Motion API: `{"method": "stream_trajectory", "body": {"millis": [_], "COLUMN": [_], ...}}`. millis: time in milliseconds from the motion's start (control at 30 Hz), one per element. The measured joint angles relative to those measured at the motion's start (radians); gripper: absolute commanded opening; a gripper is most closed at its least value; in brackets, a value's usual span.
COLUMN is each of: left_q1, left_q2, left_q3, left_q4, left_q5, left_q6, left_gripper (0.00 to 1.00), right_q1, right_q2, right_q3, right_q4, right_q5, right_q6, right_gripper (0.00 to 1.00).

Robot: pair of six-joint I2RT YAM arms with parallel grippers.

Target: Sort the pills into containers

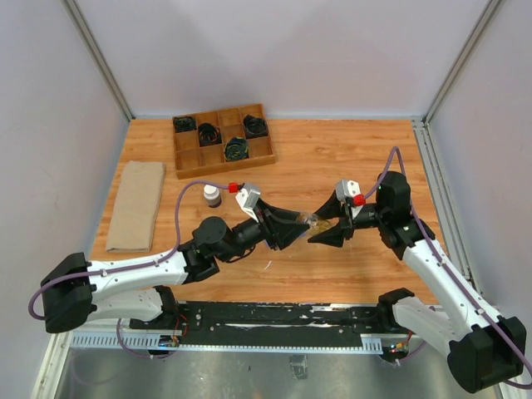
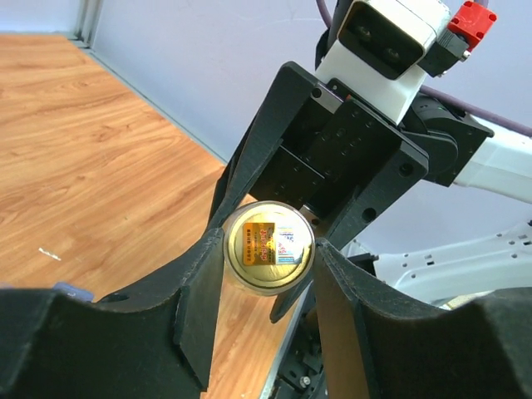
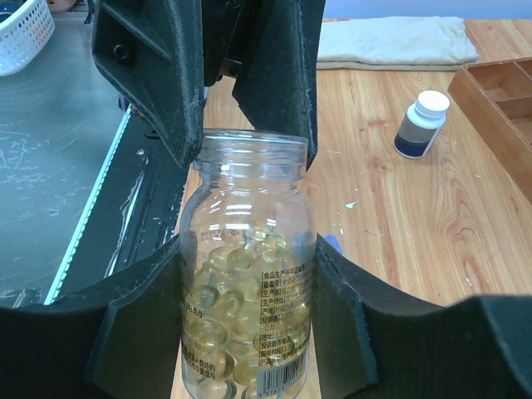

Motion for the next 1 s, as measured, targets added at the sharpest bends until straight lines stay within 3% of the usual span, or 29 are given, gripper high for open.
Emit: {"method": "stream_trajectory", "body": {"millis": [233,467,700,867,1000], "left_q1": [-0.007,-0.008,-0.008,0.031,0.156], "left_q2": [-0.030,-0.088,-0.176,-0.230,-0.202], "left_q3": [-0.001,-0.047,-0.148,-0.161,-0.133], "left_q4": [0.012,0.028,0.006,0.012,0.020], "left_q5": [-0.002,0.005,0.045,0.272,0.508], "left_q6": [0.001,0.077,0.336,0.574,0.633], "left_gripper": [0.99,0.99,0.99,0.99,0.99], "right_q1": [-0.013,-0.013,-0.013,-0.013,-0.013], "right_q2": [0.000,0.000,0.000,0.000,0.000], "right_q3": [0.000,0.000,0.000,0.000,0.000], "right_q4": [0.015,0.022,0.026,0.027,0.028], "right_q5": [0.006,0.004,-0.010,-0.020,-0.024], "right_q6": [-0.003,-0.003,-0.006,-0.006,-0.007], "right_gripper": [0.01,0.01,0.01,0.00,0.01]}}
